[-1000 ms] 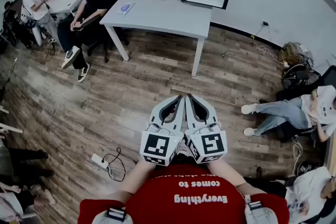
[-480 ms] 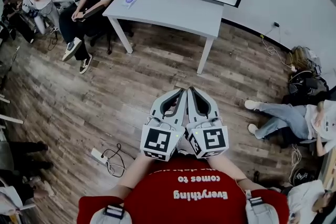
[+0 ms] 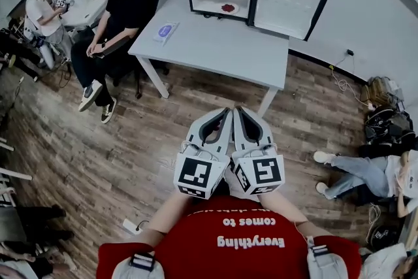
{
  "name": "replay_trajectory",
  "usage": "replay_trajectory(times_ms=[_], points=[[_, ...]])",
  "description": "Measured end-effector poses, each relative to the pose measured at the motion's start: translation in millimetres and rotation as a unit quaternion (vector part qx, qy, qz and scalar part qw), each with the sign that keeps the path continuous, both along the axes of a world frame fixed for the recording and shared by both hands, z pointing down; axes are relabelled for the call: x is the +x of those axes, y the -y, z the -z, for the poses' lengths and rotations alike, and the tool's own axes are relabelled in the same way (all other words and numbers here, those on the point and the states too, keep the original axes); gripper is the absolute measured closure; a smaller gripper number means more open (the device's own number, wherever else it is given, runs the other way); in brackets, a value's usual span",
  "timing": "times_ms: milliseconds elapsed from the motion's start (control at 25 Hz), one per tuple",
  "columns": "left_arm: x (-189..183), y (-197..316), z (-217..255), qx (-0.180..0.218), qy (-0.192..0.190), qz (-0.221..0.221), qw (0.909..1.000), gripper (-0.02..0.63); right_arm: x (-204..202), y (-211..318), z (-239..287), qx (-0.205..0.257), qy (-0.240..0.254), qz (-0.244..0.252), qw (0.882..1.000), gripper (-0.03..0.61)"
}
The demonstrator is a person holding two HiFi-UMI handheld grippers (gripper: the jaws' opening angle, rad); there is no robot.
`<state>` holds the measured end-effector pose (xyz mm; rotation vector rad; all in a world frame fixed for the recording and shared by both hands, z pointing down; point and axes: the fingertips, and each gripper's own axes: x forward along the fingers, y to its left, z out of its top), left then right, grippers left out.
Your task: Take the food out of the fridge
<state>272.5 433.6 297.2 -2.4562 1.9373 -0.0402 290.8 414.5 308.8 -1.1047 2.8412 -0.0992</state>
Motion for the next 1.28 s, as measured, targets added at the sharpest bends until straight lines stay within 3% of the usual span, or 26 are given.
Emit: replay_trajectory(times_ms=[240, 400, 680, 1080, 1280], points=[[-60.8, 73.1, 10.4, 0.006, 0.011, -0.011, 0.9999, 0.615, -61.0, 71.7, 10.2, 0.006, -0.006, -0.01, 1.0, 0.566], [-86.9, 100.5, -6.8, -0.009, -0.009, -0.013, 0.9998, 0.615, -85.9, 97.6, -4.9, 0.004, -0.025, -0.016, 1.0, 0.566], [-125.4, 160.9, -32.4, -0.029, -0.006, -0.011, 0.9995, 0.615, -124.8, 156.7, -36.8, -0.021, -0.038, -0.015, 0.999, 0.566], [-204.8, 299.7, -9.8, -0.013, 0.013, 0.002, 0.9998, 0.615, -206.2, 297.4, -19.1, -0.012, -0.018, -0.003, 1.0, 0.566], [-227.8, 371.5, -9.0, -0.02, 0.036, -0.007, 0.9991, 0.615, -230.5, 370.2, -19.6, -0.026, -0.018, -0.014, 0.999, 0.566]])
